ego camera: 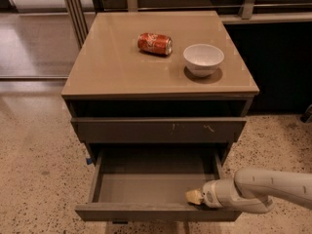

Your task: Open middle drawer

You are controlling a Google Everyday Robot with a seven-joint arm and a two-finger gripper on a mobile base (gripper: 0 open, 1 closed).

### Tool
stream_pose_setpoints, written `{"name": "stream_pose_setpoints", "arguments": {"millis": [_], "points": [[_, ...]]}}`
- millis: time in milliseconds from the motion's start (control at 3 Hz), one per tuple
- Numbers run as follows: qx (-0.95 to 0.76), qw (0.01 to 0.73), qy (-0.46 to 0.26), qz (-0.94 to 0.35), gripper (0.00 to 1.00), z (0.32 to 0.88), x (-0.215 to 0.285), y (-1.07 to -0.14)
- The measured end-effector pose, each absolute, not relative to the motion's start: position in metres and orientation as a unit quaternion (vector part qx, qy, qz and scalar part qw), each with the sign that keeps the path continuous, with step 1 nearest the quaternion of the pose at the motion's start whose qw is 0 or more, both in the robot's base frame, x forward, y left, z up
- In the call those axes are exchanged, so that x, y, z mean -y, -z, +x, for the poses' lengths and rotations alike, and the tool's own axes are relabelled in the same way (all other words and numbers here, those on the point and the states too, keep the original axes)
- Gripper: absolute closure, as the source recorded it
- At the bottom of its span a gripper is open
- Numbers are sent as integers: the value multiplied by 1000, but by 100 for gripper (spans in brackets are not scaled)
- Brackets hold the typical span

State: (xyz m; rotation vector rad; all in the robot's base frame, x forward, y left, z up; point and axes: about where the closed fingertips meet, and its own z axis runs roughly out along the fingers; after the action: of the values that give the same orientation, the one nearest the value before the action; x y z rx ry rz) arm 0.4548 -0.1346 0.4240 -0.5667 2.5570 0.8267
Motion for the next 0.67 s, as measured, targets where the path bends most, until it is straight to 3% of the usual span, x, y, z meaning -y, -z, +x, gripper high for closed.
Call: {"name": "stream_pose_setpoints", "arguments": {"millis": [333, 667], "points": [[-906, 262, -252, -215, 100, 427, 144, -447], [-895, 318, -202, -240, 82, 409, 149, -454]]}}
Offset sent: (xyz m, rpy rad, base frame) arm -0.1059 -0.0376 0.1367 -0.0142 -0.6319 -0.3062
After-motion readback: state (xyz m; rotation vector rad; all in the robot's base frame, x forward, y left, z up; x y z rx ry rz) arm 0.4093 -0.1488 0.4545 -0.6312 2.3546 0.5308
